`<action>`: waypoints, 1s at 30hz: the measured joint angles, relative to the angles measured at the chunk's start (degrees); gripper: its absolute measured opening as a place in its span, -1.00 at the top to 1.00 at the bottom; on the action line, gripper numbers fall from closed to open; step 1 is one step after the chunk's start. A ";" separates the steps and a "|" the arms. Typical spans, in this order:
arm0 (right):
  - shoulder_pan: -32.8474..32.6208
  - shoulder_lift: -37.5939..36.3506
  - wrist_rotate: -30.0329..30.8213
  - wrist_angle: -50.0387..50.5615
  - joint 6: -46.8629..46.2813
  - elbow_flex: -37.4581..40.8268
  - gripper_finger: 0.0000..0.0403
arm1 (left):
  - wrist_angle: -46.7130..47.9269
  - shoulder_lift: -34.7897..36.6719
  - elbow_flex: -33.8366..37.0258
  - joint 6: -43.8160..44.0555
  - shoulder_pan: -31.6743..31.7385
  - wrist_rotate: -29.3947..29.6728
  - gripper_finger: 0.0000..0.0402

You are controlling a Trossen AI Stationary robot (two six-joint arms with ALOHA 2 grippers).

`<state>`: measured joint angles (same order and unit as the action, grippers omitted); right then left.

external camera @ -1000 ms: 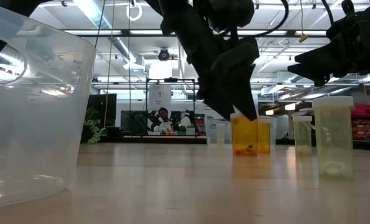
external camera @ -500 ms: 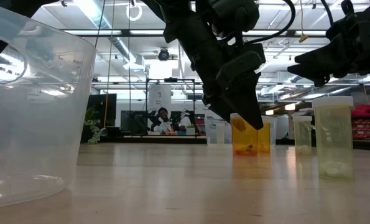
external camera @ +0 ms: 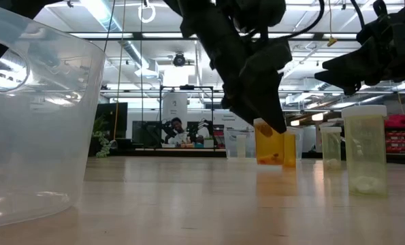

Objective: Pick and place medicine bottles into bin by pill shape (circle, oval)
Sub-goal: Put the orange capsule bottle into the bottom transparent bin

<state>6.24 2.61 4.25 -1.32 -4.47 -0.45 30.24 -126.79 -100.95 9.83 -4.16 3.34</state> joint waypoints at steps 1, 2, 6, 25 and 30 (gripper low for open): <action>0.02 0.00 0.00 0.00 0.00 0.00 -0.17 | 1.43 0.00 -0.97 0.00 0.00 -0.02 -0.06; 0.01 0.00 0.00 0.00 0.00 0.00 -0.17 | 3.10 0.00 -2.17 0.00 -0.02 0.00 -0.06; 0.02 0.00 0.00 -0.02 0.00 0.00 -0.17 | 9.29 0.05 -7.24 0.00 -0.49 0.06 -0.06; 0.00 0.00 -0.01 -0.04 0.00 0.00 -0.17 | 44.47 0.22 -15.28 12.88 -11.78 3.54 -0.17; 0.02 0.00 -0.02 -0.04 0.00 0.00 -0.17 | 47.93 1.77 -15.27 18.47 -15.58 3.49 -0.15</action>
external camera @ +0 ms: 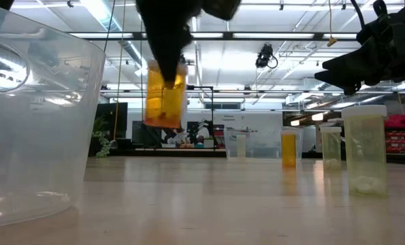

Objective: Pick and place medicine bottles into bin by pill shape (circle, oval)
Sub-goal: Put the orange capsule bottle into the bottom transparent bin

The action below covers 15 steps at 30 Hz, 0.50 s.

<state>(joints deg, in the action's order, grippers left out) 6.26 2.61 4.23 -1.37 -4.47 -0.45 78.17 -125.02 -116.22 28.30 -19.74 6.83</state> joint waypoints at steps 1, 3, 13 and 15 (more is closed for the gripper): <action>0.00 0.00 0.00 0.00 0.00 0.00 -0.17 | 0.53 0.35 0.00 1.33 -0.66 -0.01 -0.13; -0.01 0.00 0.00 -0.01 0.00 0.00 -0.17 | 0.69 1.19 0.00 3.75 -1.96 -0.01 -0.08; -0.01 0.00 0.00 0.15 0.00 0.00 -0.17 | 2.35 3.81 0.02 14.53 -7.48 0.86 -0.16; 0.00 0.00 0.00 0.13 0.00 0.00 -0.17 | 2.38 4.44 0.02 16.50 -8.57 0.33 -0.12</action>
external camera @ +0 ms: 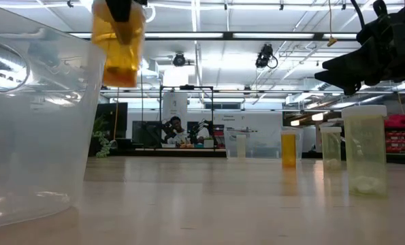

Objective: Pick and place medicine bottles into bin by pill shape (circle, oval)
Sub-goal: Put the orange capsule bottle into the bottom transparent bin

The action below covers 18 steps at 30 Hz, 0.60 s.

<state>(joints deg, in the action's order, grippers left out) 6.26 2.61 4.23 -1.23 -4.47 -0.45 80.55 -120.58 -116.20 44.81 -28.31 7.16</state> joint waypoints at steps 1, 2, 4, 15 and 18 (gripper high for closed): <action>-0.01 0.03 0.00 0.04 0.00 0.00 -0.17 | -0.03 0.33 0.00 1.37 -0.50 -0.51 -0.10; -0.02 0.04 0.00 0.07 0.00 0.00 -0.17 | 0.00 0.69 0.00 2.64 -0.97 -1.06 -0.08; -0.02 0.04 0.00 0.13 0.00 0.00 -0.17 | 0.18 1.49 0.00 5.29 -1.91 -2.40 -0.07; -0.02 0.07 0.00 -0.04 0.00 0.00 -0.17 | 0.07 2.28 0.00 16.83 -6.43 -3.40 -0.12; -0.01 0.07 0.00 -0.04 0.00 0.00 -0.17 | 0.07 2.28 0.00 19.23 -7.33 -3.10 -0.09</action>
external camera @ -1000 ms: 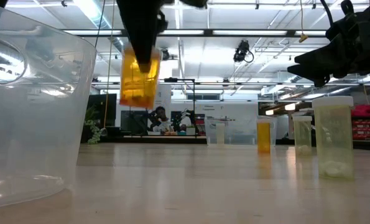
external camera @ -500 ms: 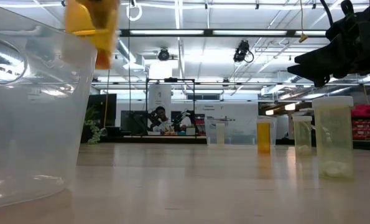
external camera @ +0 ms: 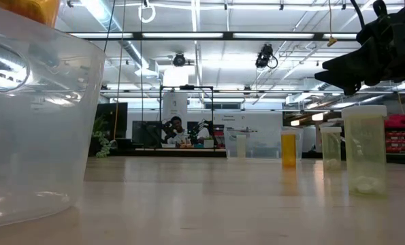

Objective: Pick and place medicine bottles into bin by pill shape (circle, oval)
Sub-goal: Put the orange capsule bottle into the bottom transparent bin

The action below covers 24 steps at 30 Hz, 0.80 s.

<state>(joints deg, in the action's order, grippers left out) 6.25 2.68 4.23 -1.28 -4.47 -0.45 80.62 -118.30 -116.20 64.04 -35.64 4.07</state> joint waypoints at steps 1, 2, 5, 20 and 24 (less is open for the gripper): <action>0.00 0.00 0.00 0.00 0.00 0.00 -0.17 | 0.00 0.00 0.00 0.35 -0.32 0.33 -0.08; -0.01 0.00 0.00 0.00 0.00 0.00 -0.17 | -0.06 0.00 0.00 1.02 -0.64 0.59 -0.09; 0.00 0.00 0.00 -0.02 0.00 0.00 -0.17 | -0.24 -0.23 0.00 3.04 -1.39 1.44 -0.15; 0.00 0.00 0.00 -0.07 0.00 0.00 -0.17 | -10.13 -0.44 10.36 7.38 -4.22 2.34 -0.16; 0.00 0.00 0.00 -0.07 0.00 0.00 -0.17 | -14.32 -0.47 14.22 7.44 -4.45 2.33 -0.18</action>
<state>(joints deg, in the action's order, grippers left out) 6.24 2.68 4.23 -1.34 -4.47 -0.45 66.29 -118.77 -101.99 71.48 -40.10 6.39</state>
